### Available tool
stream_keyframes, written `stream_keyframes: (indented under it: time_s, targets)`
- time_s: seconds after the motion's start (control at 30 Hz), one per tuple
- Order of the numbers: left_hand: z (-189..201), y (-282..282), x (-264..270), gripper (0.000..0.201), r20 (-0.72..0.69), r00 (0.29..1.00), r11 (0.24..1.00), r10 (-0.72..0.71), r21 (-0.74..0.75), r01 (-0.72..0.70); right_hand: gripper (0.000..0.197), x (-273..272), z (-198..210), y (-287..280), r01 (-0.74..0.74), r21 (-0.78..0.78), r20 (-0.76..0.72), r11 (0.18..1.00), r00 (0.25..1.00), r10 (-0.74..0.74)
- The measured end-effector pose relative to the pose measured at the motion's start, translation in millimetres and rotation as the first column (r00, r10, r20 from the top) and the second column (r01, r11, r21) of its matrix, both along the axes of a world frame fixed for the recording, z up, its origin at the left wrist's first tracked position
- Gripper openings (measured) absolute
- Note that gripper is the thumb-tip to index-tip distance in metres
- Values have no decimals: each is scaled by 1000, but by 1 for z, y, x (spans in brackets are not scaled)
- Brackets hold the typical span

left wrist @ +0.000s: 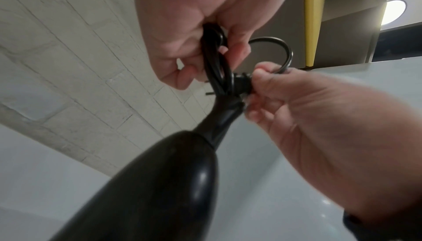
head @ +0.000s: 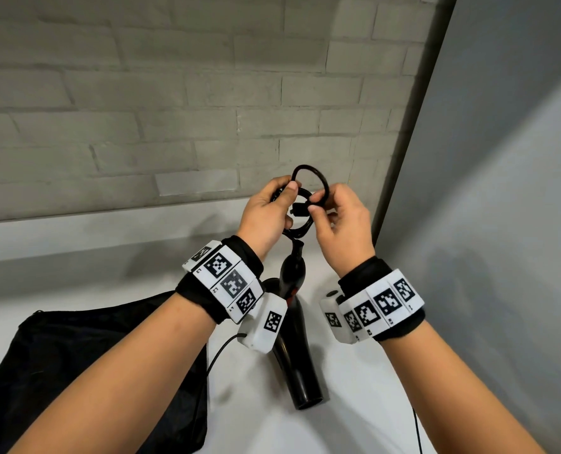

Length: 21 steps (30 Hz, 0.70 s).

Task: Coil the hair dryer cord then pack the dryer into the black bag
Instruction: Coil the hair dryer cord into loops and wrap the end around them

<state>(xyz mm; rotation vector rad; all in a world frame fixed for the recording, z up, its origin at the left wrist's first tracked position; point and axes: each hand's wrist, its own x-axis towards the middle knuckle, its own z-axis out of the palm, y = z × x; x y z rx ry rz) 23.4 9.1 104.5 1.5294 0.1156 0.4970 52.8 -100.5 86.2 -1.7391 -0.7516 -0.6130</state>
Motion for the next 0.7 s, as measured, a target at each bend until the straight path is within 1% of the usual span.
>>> stream_keyframes:
  time_s: [0.07, 0.13, 0.2, 0.23, 0.27, 0.3, 0.33, 0.4, 0.43, 0.47, 0.53, 0.63, 0.7]
  targets:
    - [1, 0, -2, 23, 4, 1000, 1000, -17, 26, 17, 5, 1, -7, 2, 30, -82, 39, 996, 999, -27]
    - [4, -1, -5, 16, 10, 999, 999, -34, 29, 34, 6, 2, -13, 6, 33, -119, 65, 992, 998, -25]
    - [6, -2, -6, 12, 16, 998, 998, -63, 8, 63, 8, 3, -17, 9, 74, -75, 88, 994, 994, -67]
    - [5, -2, -7, 12, 18, 996, 996, -85, 7, 85, 13, 5, -17, 10, 99, -29, 76, 995, 992, -96]
    - [4, -2, -7, 13, 18, 994, 994, -112, 9, 112, 20, 8, -16, 10, 113, 12, 33, 994, 993, -113]
    - [3, -2, -8, 13, 20, 989, 989, -146, 5, 146, 28, 11, -14, 11, 99, 43, -30, 994, 995, -98]
    - [1, -2, -9, 14, 22, 983, 983, -182, -9, 183, 33, 13, -13, 12, 53, 58, -101, 997, 994, -47]
    - [-1, -1, -9, 18, 19, 970, 968, -243, -59, 244, 37, 17, -11, 14, -86, 56, -208, 995, 973, 96]
    - [-1, -1, -9, 20, 8, 965, 961, -261, -92, 261, 40, 18, -11, 14, -138, 44, -227, 990, 963, 144]
    - [-1, -1, -9, 20, -5, 962, 954, -275, -125, 272, 43, 18, -11, 15, -161, 26, -222, 987, 961, 162]
    - [1, -1, -9, 21, -24, 956, 945, -291, -160, 284, 46, 20, -12, 14, -153, -22, -182, 988, 972, 146]
    - [5, -4, -11, 25, -35, 966, 955, -255, -165, 246, 36, 21, -11, 11, -131, -94, -111, 987, 987, 120]
    - [8, -7, -12, 24, -59, 973, 962, -223, -174, 210, 33, 21, -10, 10, -125, -122, -130, 985, 986, 109]
